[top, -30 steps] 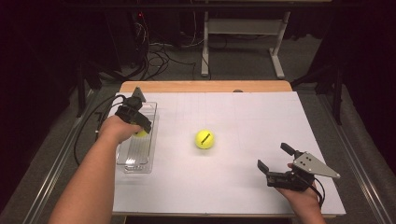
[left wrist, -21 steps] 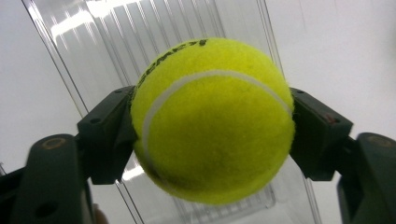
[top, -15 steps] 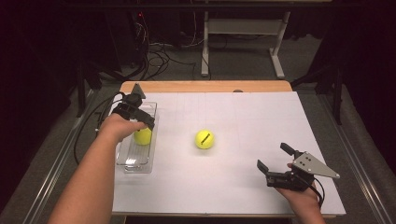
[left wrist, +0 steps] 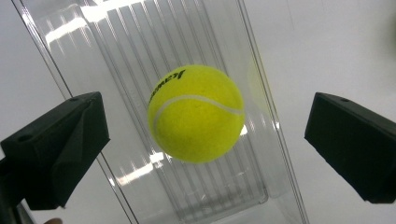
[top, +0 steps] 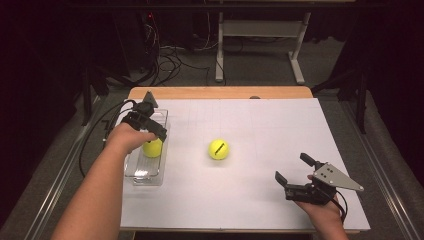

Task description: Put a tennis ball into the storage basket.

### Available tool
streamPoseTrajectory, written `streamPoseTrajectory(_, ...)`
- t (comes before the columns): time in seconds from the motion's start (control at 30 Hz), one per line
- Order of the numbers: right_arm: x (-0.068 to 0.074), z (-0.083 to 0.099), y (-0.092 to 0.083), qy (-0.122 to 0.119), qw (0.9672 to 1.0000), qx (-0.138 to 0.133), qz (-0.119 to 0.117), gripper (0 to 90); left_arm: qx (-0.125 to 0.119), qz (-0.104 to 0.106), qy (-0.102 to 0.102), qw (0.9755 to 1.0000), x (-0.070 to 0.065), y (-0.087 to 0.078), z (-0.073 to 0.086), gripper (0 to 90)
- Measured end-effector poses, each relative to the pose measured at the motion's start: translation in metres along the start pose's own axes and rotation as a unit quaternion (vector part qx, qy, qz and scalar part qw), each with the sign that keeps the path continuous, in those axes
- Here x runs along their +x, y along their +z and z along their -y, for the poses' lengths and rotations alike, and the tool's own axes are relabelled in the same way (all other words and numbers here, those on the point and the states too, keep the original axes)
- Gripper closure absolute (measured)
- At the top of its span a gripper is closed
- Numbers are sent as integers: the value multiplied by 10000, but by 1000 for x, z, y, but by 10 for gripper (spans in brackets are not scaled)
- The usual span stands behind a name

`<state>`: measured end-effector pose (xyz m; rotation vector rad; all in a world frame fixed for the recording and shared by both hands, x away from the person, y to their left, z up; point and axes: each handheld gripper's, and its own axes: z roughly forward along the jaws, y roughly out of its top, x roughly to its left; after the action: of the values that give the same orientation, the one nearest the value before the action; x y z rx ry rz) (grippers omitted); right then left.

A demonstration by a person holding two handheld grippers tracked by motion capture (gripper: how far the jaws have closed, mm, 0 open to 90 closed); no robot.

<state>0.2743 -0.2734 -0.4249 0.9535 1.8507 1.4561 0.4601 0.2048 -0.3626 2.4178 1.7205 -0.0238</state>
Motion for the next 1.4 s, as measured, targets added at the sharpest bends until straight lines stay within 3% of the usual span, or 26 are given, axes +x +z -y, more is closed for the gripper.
streamPoseTrajectory(0.37,0,0,0,-3,10000,3,6,4,84,-23,242,9997,-15,7,2,7)
streamPoseTrajectory(0.83,1,0,1,-15,10000,10,5,4,181,-27,396,9990,-29,11,7,7)
streamPoseTrajectory(1.17,1,0,0,-12,10000,6,2,4,227,-81,614,9978,-49,14,12,7)
streamPoseTrajectory(1.4,2,0,1,-14,10000,13,-17,4,177,22,713,9973,-60,14,15,7)
